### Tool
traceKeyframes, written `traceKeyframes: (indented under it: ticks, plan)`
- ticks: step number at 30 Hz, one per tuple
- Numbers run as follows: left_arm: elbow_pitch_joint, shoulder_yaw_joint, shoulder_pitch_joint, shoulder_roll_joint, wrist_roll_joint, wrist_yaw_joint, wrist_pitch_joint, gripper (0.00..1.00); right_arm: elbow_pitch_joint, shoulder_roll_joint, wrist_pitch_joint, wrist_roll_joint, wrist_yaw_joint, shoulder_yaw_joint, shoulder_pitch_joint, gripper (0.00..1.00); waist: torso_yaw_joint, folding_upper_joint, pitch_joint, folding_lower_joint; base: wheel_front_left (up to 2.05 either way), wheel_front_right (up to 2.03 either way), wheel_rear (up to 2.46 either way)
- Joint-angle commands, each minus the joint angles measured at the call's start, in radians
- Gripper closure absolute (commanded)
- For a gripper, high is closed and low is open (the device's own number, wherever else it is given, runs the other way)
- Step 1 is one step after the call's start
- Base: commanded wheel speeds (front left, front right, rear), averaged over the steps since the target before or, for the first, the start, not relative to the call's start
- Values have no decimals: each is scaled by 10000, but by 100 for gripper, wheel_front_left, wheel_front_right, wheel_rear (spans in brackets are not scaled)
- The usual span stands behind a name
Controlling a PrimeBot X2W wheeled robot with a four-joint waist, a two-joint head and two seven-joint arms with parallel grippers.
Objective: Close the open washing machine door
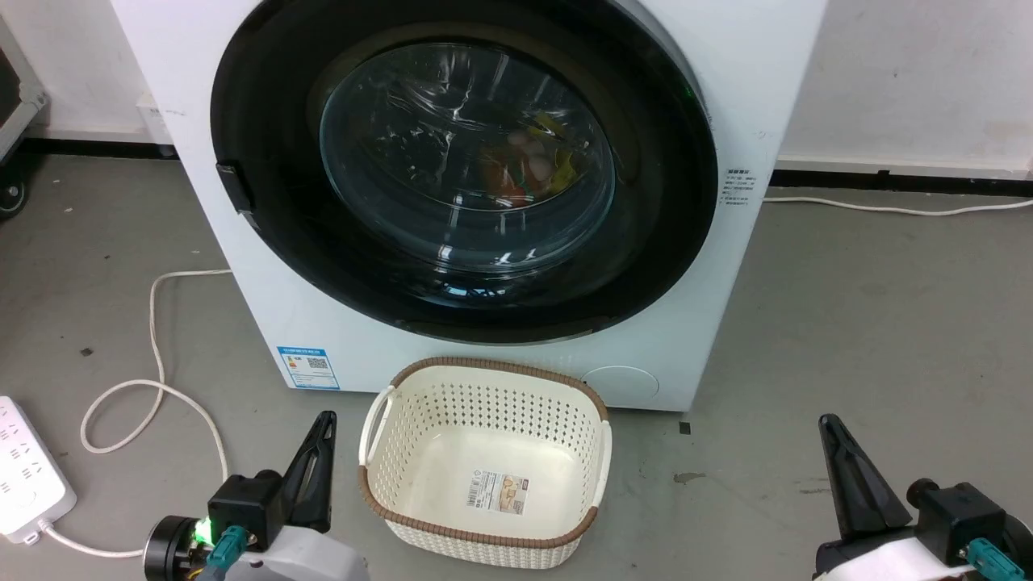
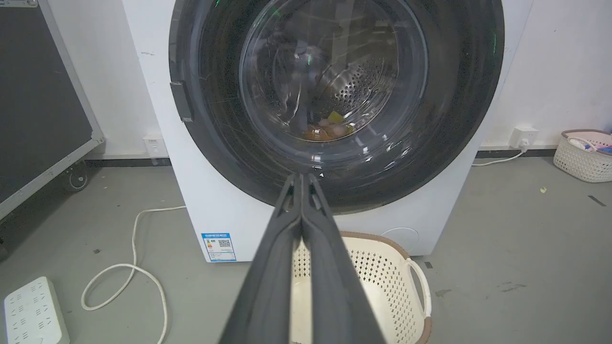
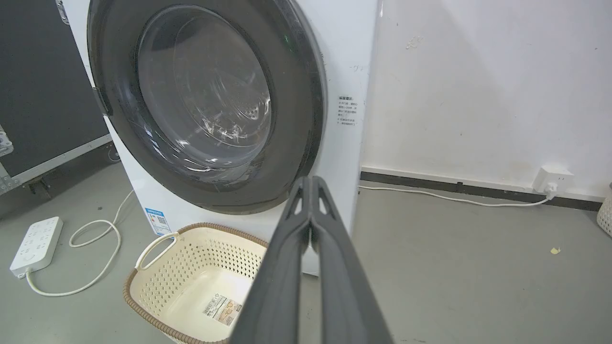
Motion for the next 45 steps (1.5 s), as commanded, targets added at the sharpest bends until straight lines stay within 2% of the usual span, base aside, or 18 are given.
traceKeyframes:
  ticks: [1, 45]
  plan:
    - [-89, 17, 32, -13, 46, 66, 63, 100, -82, 3, 68, -27, 0, 24, -15, 100, 1, -1, 4, 0, 0, 0, 0]
    - [-912, 77, 205, -153, 300, 477, 963, 100, -532, 18, 972, -183, -3, 236, -95, 100, 52, -1, 89, 0, 0, 0, 0]
